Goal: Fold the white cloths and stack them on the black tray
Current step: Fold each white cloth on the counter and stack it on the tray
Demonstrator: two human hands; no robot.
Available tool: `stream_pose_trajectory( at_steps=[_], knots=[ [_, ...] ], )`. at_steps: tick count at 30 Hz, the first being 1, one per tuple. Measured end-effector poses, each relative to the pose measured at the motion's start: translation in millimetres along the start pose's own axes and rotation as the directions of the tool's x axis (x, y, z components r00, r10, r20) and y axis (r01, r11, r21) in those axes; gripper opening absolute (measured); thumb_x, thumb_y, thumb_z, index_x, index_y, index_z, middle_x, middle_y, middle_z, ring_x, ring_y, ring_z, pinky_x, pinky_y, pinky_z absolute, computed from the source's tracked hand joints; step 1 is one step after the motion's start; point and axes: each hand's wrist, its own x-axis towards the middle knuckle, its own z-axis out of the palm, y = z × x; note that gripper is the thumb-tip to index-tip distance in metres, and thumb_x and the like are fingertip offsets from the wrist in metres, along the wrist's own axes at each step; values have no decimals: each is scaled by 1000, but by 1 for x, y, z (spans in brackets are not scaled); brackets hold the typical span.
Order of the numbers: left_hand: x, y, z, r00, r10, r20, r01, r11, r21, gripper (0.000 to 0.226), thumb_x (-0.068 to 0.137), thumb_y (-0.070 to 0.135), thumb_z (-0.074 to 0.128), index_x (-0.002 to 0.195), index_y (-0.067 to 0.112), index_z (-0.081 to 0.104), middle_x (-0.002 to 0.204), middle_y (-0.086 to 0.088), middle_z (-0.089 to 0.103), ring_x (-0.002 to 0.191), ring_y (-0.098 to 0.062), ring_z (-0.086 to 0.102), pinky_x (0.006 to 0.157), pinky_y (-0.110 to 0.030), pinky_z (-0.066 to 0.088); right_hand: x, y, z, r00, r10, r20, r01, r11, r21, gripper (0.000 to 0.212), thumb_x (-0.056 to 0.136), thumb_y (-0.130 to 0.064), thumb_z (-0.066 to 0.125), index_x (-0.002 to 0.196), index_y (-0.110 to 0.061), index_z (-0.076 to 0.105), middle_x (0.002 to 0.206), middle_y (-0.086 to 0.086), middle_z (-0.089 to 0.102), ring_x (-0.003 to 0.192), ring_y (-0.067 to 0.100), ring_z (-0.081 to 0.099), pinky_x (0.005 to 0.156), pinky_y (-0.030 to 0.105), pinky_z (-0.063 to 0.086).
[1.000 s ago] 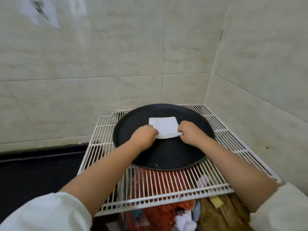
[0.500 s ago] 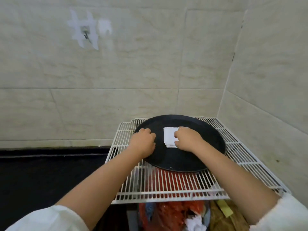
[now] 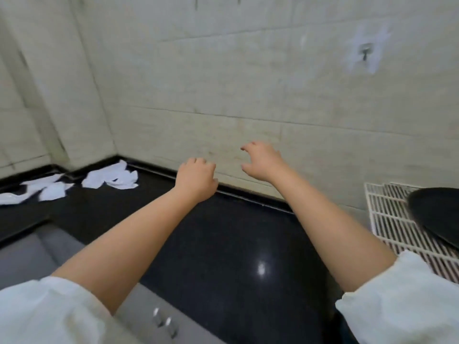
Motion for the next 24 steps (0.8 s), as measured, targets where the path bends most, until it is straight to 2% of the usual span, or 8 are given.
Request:
stream_pose_trajectory(
  at_steps=[3,6,11,16,21,22,24],
  knots=[
    [-21,-93,2,991,-135,-1,135,990,39,38,93,29,45,123,7,50,129,-15,51,123,-33,43,96,-39,39,36,-82,34,991,-130,13,128,989,74,48,88,-20,50,135,-10,41,139,15,44,130,32,38,108,43,36],
    [-45,-180,14,954,-297,27,295,953,73,39,92,29,46,124,7,50,130,-14,50,124,-33,42,96,-40,39,69,-158,79,964,-263,31,256,957,134,47,88,-19,50,133,-8,43,137,18,46,129,33,40,108,43,35],
    [-61,-300,53,877,-470,102,454,879,144,41,93,31,44,126,8,47,129,-14,50,124,-32,42,99,-41,36,129,-255,158,918,-377,124,353,918,181,43,88,-20,50,129,-9,47,133,15,48,126,32,41,105,43,37],
    [-35,-409,87,821,-557,128,533,827,179,41,93,32,43,128,9,46,131,-14,48,125,-31,41,102,-43,34,211,-325,228,893,-414,178,377,903,205,42,85,-17,49,127,-10,49,131,14,49,122,31,44,99,40,41],
    [22,-505,105,817,-568,100,554,821,140,38,93,30,44,124,9,48,127,-13,51,122,-32,43,100,-43,35,308,-375,273,902,-391,181,347,908,233,42,86,-17,49,128,-8,49,132,15,50,122,32,45,97,41,43],
    [32,-521,113,818,-565,109,550,823,143,38,93,30,44,124,9,48,127,-13,51,122,-32,43,100,-43,35,323,-382,284,903,-382,196,332,911,245,39,86,-17,50,123,-8,53,130,16,51,120,33,46,95,41,44],
    [49,-550,130,819,-556,142,536,830,158,38,93,30,44,124,8,48,126,-13,51,121,-32,43,100,-43,35,348,-392,307,901,-365,234,310,920,242,21,84,-15,50,101,-12,61,123,18,54,114,34,49,83,36,44]
  ],
)
